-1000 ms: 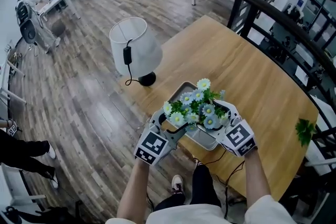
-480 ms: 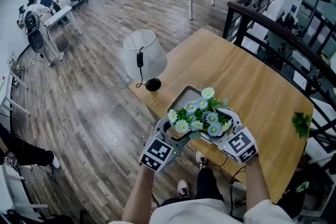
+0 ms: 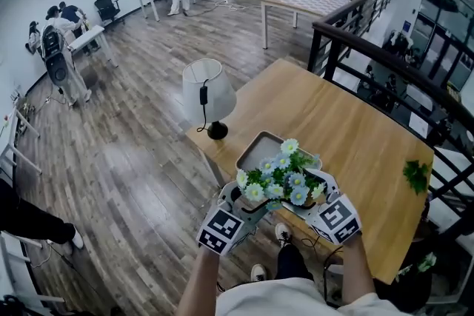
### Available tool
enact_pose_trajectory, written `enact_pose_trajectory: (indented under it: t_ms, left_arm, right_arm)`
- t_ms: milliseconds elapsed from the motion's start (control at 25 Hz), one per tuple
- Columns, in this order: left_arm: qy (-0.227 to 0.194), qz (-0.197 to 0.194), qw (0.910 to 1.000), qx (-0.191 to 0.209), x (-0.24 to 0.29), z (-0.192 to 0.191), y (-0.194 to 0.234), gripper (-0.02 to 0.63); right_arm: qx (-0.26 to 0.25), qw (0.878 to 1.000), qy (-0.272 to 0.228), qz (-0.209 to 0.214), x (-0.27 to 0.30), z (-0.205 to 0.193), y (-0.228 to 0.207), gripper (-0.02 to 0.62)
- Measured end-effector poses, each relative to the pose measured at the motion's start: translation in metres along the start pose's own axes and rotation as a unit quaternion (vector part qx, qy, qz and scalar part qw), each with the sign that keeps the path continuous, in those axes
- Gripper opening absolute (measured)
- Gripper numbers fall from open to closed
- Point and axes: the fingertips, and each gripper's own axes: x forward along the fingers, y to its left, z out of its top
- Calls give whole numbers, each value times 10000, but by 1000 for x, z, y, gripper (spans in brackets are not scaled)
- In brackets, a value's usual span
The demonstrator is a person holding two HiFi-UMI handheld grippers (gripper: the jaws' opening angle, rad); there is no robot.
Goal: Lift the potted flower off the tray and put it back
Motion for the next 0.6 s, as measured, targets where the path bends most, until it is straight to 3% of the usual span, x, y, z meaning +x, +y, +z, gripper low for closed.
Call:
enact_pose_trajectory:
  t_ms: [600]
  left_arm:
    - [-23,-148,9998,133,-35,5,-40,304]
  right_arm:
    - [25,9999,-38,-147,-38,5,39,408]
